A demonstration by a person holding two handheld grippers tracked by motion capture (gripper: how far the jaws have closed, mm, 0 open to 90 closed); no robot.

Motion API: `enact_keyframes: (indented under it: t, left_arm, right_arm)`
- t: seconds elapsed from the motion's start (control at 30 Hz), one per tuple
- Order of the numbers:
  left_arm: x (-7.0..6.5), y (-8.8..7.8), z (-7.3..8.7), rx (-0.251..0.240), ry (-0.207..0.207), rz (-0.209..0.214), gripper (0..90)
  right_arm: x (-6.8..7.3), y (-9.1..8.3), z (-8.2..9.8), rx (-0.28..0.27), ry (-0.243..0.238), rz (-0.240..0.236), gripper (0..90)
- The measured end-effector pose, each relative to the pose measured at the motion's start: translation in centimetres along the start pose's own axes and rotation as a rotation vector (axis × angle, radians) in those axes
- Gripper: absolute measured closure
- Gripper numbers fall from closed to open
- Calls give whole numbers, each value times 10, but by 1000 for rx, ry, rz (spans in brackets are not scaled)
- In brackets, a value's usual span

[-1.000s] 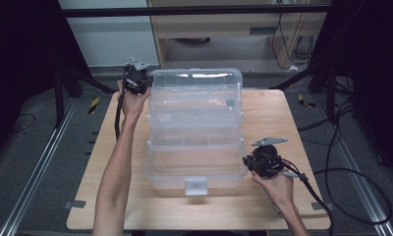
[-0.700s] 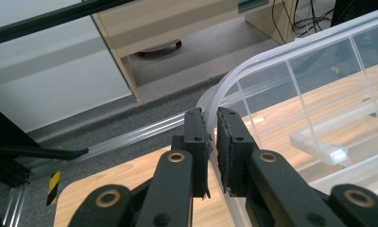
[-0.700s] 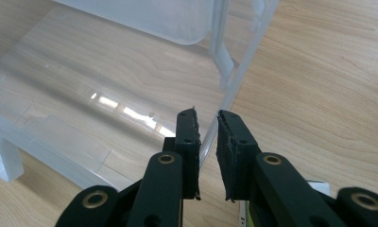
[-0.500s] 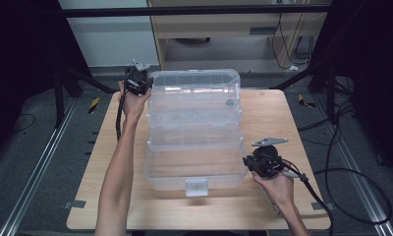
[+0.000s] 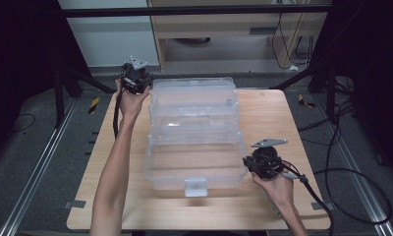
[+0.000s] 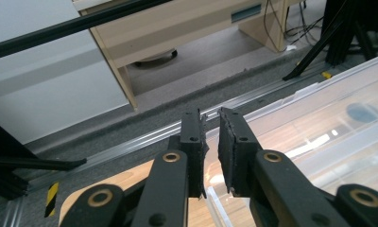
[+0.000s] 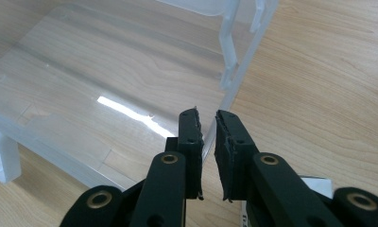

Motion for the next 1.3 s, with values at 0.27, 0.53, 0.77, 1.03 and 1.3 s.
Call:
enact_keyframes:
  t: [0.27,0.53,0.77,1.03,1.3]
  left_arm:
    - [-2,-27,1,-16,3,16,758]
    - [-9,-64,15,-31,31,35,712]
    - [-20,-92,28,-54,36,64,661]
    - [-37,-119,52,-62,-8,102,607]
    - [-55,-137,79,-43,-8,117,569]
  right_arm:
    - [-1,0,0,3,-2,-2,808]
    - [-2,0,0,4,1,-19,804]
    - [-2,0,0,1,2,-22,803]
    - [-2,0,-1,5,3,-27,801]
    - [-2,0,-1,8,9,-33,799]
Point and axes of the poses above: each handheld gripper's, and its own axes: y roughly forward along the jaws, z roughly out of its underside, x roughly to its left, the point moved 9 cm from there along y, roughly forward along the jaws, and after that the axes turned 14 degrees about y, right-handed, at the moved point
